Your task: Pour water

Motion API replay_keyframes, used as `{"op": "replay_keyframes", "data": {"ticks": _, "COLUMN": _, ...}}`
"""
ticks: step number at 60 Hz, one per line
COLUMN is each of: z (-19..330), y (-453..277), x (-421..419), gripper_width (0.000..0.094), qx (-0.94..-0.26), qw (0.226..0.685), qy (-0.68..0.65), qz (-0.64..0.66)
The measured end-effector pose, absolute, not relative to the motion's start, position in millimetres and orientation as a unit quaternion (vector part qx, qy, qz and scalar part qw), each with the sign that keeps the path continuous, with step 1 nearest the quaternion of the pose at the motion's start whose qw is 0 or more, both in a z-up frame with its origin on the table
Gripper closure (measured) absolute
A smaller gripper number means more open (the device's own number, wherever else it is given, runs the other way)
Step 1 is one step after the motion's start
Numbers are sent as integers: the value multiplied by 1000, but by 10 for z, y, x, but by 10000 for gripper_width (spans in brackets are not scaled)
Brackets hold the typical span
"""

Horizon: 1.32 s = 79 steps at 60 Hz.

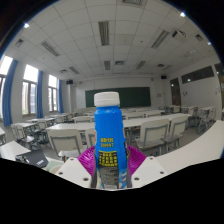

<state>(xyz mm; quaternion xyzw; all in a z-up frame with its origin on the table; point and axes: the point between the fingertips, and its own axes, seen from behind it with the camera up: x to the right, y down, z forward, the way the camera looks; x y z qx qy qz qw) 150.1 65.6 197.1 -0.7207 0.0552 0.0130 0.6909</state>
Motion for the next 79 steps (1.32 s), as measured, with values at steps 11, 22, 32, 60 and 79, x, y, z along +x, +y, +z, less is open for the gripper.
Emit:
{"op": "replay_keyframes", "data": {"ticks": 11, "z": 1509, "y": 428, "x": 1478, "gripper_width": 544, "qx": -747, "qw": 663, "qy": 38, "qz": 31}}
{"op": "replay_keyframes", "data": {"ticks": 22, "z": 1405, "y": 82, "x": 1397, "gripper_width": 543, "qx": -751, "qw": 658, "qy": 17, "qz": 57}}
{"op": "replay_keyframes", "data": {"ticks": 32, "z": 1609, "y": -209, "x": 1458, "gripper_width": 407, "qx": -751, "qw": 658, "qy": 15, "qz": 49}}
{"op": "replay_keyframes", "data": {"ticks": 60, "z": 1842, "y": -2686, "x": 1496, "gripper_width": 88, "qx": -763, "qw": 646, "qy": -12, "qz": 12}}
{"op": "replay_keyframes", "data": {"ticks": 79, "z": 1761, "y": -3997, "x": 1244, "gripper_width": 86, "qx": -750, "qw": 651, "qy": 23, "qz": 118}}
